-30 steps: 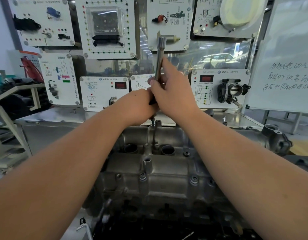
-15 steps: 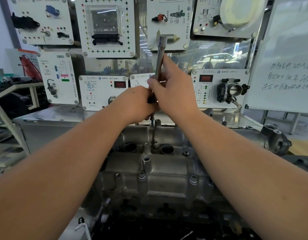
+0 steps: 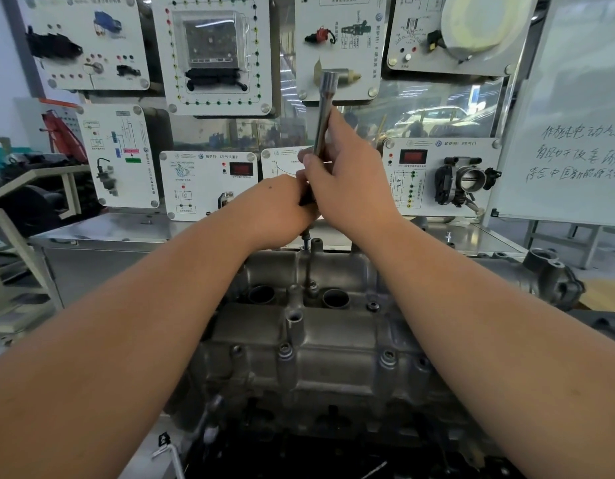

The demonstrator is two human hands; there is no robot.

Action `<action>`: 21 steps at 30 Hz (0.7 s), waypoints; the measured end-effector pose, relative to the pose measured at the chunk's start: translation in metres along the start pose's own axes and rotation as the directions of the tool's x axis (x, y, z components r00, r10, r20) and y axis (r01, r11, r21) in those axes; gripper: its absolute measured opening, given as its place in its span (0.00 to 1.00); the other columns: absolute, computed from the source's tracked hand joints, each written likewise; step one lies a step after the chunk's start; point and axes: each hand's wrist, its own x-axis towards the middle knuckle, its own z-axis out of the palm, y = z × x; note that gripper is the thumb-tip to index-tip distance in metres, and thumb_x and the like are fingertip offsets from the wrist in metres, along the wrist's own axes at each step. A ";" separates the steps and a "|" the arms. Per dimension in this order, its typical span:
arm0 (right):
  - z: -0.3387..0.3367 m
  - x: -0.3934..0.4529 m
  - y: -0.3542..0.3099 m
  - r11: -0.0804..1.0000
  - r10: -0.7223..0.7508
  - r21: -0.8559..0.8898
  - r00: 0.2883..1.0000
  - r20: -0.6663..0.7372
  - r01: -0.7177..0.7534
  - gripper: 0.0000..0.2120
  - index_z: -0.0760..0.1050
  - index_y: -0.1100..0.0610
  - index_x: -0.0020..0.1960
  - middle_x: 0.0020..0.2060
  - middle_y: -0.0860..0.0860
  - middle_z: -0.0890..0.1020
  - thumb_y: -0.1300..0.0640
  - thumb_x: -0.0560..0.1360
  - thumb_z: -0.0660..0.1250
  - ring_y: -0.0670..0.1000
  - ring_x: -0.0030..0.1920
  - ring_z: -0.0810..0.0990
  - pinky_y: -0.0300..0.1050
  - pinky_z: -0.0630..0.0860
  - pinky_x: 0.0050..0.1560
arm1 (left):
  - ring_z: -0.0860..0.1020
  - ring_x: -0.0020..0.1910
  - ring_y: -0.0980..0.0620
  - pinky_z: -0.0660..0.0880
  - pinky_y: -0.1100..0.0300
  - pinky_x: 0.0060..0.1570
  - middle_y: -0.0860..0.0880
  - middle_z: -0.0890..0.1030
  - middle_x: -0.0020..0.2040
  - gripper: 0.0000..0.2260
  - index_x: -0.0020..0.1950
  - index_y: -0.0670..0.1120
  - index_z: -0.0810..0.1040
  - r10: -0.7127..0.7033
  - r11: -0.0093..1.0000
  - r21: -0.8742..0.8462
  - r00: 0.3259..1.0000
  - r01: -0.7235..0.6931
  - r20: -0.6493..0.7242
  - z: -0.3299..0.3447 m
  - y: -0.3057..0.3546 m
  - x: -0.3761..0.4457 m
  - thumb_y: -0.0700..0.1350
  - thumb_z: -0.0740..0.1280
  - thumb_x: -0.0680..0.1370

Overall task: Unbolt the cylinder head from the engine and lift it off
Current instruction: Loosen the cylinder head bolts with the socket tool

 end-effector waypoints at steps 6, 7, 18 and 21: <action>0.001 -0.004 0.000 0.998 -0.044 -0.043 0.998 -0.043 0.042 0.26 0.66 0.51 0.76 0.44 0.48 0.84 0.56 0.80 0.67 0.47 0.42 0.82 0.43 0.78 0.48 | 0.83 0.39 0.48 0.78 0.55 0.42 0.46 0.85 0.36 0.11 0.38 0.49 0.78 -0.024 0.999 0.023 0.999 0.024 -0.023 -0.002 0.002 0.001 0.46 0.63 0.80; 0.001 -0.003 0.001 0.998 -0.039 -0.044 0.998 -0.048 0.037 0.24 0.68 0.53 0.75 0.43 0.49 0.84 0.56 0.80 0.67 0.48 0.42 0.81 0.44 0.79 0.48 | 0.83 0.38 0.48 0.78 0.56 0.42 0.46 0.85 0.37 0.11 0.38 0.49 0.78 -0.023 0.999 0.023 0.999 0.024 -0.025 -0.002 0.001 0.001 0.47 0.63 0.80; 0.004 -0.002 0.001 0.999 -0.032 -0.041 0.998 -0.058 0.030 0.33 0.59 0.49 0.81 0.41 0.49 0.84 0.56 0.80 0.67 0.47 0.41 0.82 0.46 0.80 0.48 | 0.84 0.40 0.45 0.80 0.48 0.47 0.44 0.85 0.37 0.11 0.43 0.42 0.81 -0.024 0.999 0.026 0.999 0.025 -0.025 -0.002 0.002 -0.001 0.46 0.63 0.79; 0.003 0.001 0.002 1.000 0.012 -0.004 0.999 -0.031 -0.012 0.30 0.58 0.52 0.81 0.40 0.49 0.83 0.59 0.81 0.64 0.48 0.42 0.83 0.50 0.82 0.48 | 0.81 0.41 0.45 0.78 0.48 0.47 0.42 0.85 0.43 0.08 0.47 0.44 0.78 -0.008 0.999 0.034 1.000 0.008 -0.012 0.000 0.002 -0.001 0.46 0.61 0.81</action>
